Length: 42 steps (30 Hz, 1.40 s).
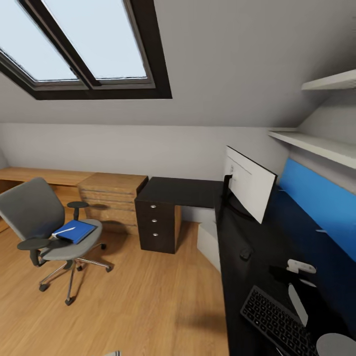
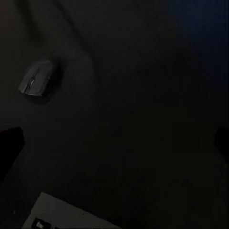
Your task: In the bedroom, organize the workspace by keeping the computer under the desk, ensuring the monitor is on the desk, placing the keyboard on the desk next to the monitor, placing the mouse on the desk next to the keyboard, moving the folder from the swivel chair onto the desk next to the mouse, stacking the notebook on top of the folder with the pen on top of the notebook, and positioning the swivel chair next to the desk.
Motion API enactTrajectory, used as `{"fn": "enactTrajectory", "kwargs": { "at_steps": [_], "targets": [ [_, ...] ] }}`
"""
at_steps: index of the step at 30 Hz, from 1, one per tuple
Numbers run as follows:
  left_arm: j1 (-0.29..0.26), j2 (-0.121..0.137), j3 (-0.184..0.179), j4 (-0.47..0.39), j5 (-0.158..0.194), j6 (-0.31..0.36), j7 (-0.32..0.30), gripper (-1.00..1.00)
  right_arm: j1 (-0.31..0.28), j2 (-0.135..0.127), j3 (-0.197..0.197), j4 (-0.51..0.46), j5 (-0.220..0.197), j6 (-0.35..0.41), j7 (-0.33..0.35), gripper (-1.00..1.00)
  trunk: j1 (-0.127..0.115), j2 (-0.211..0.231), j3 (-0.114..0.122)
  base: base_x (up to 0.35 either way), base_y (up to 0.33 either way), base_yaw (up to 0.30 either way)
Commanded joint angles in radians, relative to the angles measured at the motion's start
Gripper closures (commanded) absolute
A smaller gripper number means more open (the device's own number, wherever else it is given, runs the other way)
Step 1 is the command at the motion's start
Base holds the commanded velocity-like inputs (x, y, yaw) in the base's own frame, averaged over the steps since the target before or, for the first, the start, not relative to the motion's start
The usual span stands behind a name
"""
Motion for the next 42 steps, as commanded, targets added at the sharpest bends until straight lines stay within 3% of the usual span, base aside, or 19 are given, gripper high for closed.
{"fn": "enactTrajectory", "kwargs": {
  "at_steps": [1,7,21,26,29,42],
  "targets": [
    [0.000,-0.001,0.002,-0.001,0.009,-0.003,0.001,-1.00,-0.008,-0.004,0.002,0.013,-0.011,0.000,-0.009,-1.00,0.000,-0.002,-0.002,0.000,-0.312,0.000],
    [0.000,-0.001,0.000,-0.001,0.009,-0.003,0.000,-1.00,-0.060,-0.033,0.001,0.130,-0.012,-0.049,-0.022,-1.00,0.000,-0.002,-0.002,0.000,-0.312,0.000],
    [0.000,0.000,0.002,-0.006,0.009,-0.003,-0.004,-1.00,-0.146,-0.050,0.001,0.341,-0.018,-0.147,-0.024,-1.00,0.000,-0.002,-0.002,0.000,-0.252,0.000],
    [0.000,0.001,0.004,-0.033,0.011,-0.003,-0.006,-1.00,-0.149,-0.041,0.002,0.354,-0.020,-0.156,-0.024,-1.00,0.000,-0.002,-0.002,0.000,-0.025,0.000],
    [0.000,0.000,0.005,-0.098,0.013,0.001,-0.005,-1.00,-0.150,-0.032,0.002,0.357,-0.021,-0.156,-0.024,-1.00,0.000,-0.002,-0.002,0.000,-0.007,0.000],
    [0.000,-0.001,0.006,-0.130,0.015,0.000,0.000,-1.00,-0.151,-0.030,0.002,0.349,-0.024,-0.106,-0.021,-1.00,0.050,-0.093,-0.043,0.000,-0.001,0.000]
  ]
}}
